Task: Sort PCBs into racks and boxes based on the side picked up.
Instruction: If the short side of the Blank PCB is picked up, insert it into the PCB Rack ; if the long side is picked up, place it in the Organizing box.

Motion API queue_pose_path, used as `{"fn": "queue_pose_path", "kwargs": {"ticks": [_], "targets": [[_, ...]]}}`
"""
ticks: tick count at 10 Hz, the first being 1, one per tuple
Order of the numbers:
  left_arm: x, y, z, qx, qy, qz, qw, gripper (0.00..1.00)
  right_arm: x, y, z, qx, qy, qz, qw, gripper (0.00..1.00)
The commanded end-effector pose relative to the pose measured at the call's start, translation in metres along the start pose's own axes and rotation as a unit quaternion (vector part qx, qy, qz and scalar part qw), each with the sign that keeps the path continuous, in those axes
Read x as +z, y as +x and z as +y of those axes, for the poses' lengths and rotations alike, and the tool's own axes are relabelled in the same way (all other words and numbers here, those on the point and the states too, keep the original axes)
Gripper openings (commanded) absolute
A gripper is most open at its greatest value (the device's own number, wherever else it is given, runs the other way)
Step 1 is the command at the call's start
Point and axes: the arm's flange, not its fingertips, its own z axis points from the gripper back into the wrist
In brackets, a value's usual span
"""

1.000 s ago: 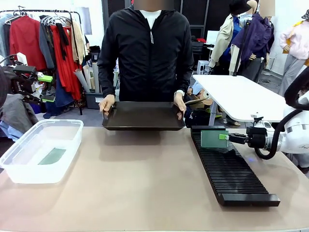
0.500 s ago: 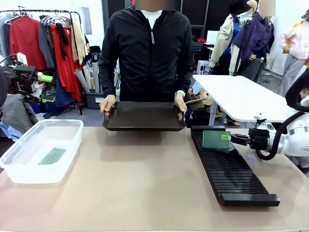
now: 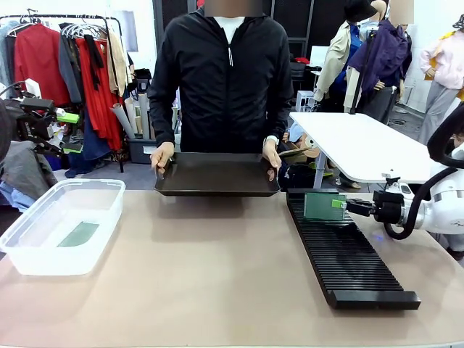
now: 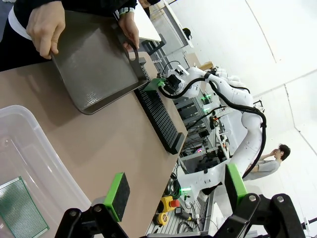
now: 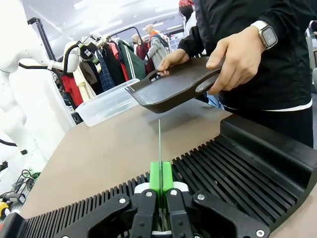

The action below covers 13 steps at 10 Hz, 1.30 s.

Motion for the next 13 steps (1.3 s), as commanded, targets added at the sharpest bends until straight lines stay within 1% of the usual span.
{"fn": "queue_pose_path", "kwargs": {"ticks": [1, 6, 8, 13], "targets": [[0.001, 0.0, -0.002, -0.005, -0.002, -0.004, 1.0, 1.0, -0.004, 0.002, -0.009, 0.011, -0.011, -0.002, 1.0, 0.0], [0.001, 0.0, -0.002, -0.005, -0.002, -0.004, 1.0, 1.0, -0.009, 0.003, -0.014, 0.021, -0.022, 0.004, 1.0, 0.0], [0.001, 0.0, -0.002, -0.005, -0.002, -0.004, 1.0, 1.0, -0.011, 0.004, -0.018, 0.031, -0.026, 0.02, 0.999, 0.0], [0.001, 0.0, -0.002, -0.005, -0.002, -0.004, 1.0, 1.0, -0.018, 0.007, -0.022, 0.063, -0.018, 0.04, 0.997, 0.0]]}}
